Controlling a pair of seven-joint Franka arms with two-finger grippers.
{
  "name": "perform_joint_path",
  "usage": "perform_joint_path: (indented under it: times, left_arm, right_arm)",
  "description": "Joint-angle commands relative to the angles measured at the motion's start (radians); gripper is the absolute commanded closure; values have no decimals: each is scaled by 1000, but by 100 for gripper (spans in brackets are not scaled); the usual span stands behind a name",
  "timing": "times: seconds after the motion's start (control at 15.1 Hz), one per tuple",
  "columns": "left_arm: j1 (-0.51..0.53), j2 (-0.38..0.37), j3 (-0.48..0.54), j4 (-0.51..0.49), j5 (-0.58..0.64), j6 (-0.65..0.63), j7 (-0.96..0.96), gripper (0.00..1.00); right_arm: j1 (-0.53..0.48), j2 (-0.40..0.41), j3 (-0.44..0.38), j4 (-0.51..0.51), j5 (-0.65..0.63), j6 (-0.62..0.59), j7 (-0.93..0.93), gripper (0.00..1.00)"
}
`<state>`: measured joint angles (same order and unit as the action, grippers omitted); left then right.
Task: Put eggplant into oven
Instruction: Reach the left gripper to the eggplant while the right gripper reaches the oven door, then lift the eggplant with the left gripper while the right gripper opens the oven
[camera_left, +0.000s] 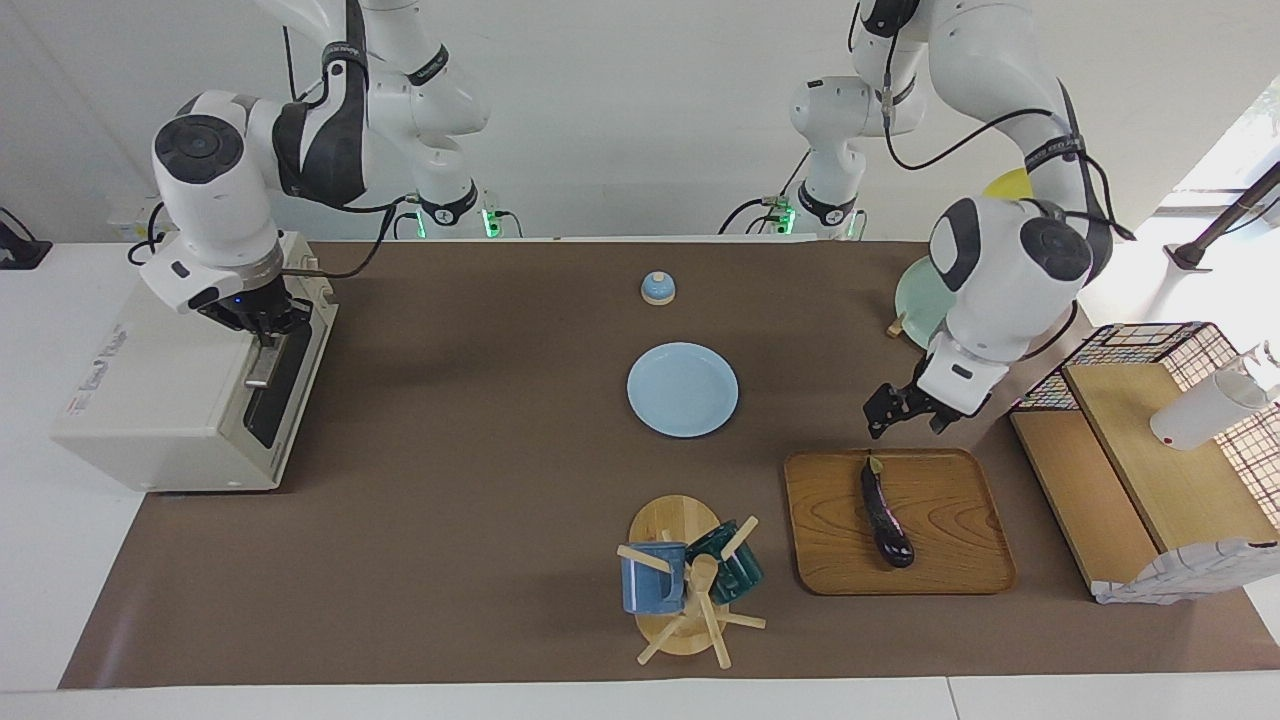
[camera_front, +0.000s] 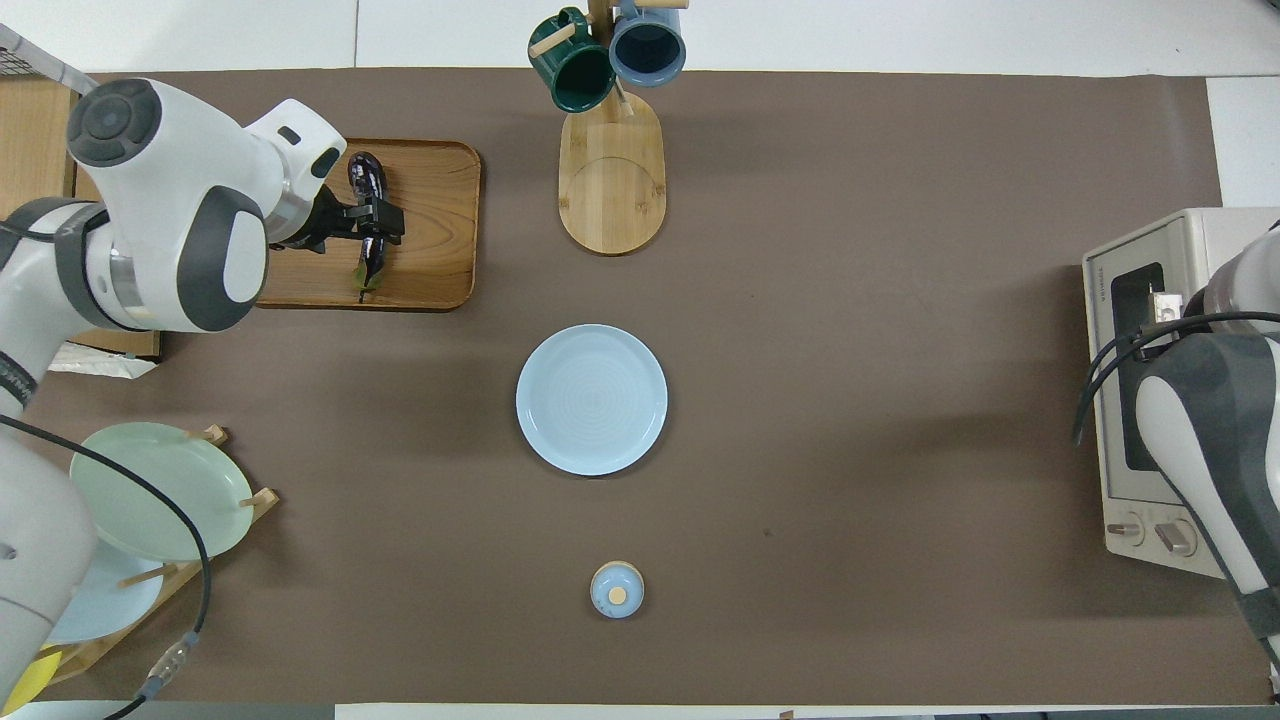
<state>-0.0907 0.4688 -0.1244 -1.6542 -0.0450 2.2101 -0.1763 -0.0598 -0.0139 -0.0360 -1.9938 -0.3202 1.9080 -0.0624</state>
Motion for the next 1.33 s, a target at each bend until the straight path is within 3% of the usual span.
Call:
perform_joint_path:
  times: [0.0, 0.47, 0.66, 0.8, 0.86, 1.0, 1.13, 1.26]
  left_arm:
    - [-23, 66, 9, 39, -3, 66, 14, 0]
    - [-14, 70, 11, -9, 44, 126, 64, 0]
    - [-12, 64, 11, -45, 44, 164, 64, 0]
    - [-12, 62, 11, -50, 44, 168, 66, 7]
    - [-9, 62, 11, -50, 44, 166, 69, 16]
    - [-3, 62, 9, -49, 44, 161, 83, 52]
    - [-3, 60, 9, -38, 34, 142, 81, 100]
    - [-4, 59, 9, 5, 28, 73, 71, 100]
  right_arm:
    - [-9, -14, 8, -71, -14, 40, 12, 100]
    - [35, 6, 10, -103, 85, 111, 44, 100]
    - [44, 52, 13, -135, 134, 208, 44, 100]
    - [86, 60, 13, -172, 150, 273, 88, 100]
    - [106, 61, 13, -181, 151, 285, 128, 100]
    - [133, 83, 13, -192, 155, 315, 159, 100]
    - [135, 89, 13, -204, 155, 328, 158, 100]
    - [132, 91, 13, -243, 155, 382, 161, 100]
